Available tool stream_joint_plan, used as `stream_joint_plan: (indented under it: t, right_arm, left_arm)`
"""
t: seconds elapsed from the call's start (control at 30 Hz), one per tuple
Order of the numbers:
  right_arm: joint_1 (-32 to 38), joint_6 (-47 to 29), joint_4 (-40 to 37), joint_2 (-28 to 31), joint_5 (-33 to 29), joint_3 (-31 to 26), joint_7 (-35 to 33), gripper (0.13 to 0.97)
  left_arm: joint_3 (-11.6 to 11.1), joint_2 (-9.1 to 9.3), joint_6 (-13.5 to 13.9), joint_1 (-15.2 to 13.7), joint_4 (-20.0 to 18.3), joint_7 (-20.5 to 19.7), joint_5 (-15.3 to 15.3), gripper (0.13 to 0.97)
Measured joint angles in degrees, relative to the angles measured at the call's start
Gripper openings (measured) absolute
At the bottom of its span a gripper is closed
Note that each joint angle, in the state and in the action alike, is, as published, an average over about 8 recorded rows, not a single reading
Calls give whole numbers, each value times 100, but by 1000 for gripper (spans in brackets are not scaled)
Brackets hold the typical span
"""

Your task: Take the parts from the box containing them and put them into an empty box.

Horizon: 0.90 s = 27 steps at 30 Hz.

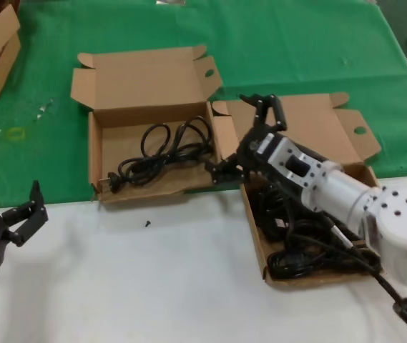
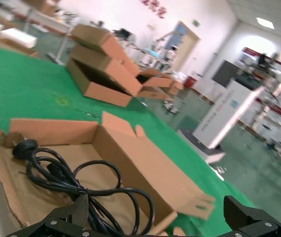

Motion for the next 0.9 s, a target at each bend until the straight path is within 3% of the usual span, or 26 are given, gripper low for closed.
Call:
stream_joint_plan:
  t: [0.13, 0.43, 0.9]
  right_arm:
    - [-320, 257, 247, 6, 116, 144, 211, 966]
    - [-1034, 839, 798, 18, 379, 468, 690, 966]
    - [-2158, 1746, 1661, 38, 788, 973, 1435, 966]
  left_arm:
    - [0, 0, 0, 0, 0, -1, 0, 802]
    - [0, 0, 0, 0, 0, -1, 0, 920]
    - [0, 0, 0, 0, 0, -1, 0, 965]
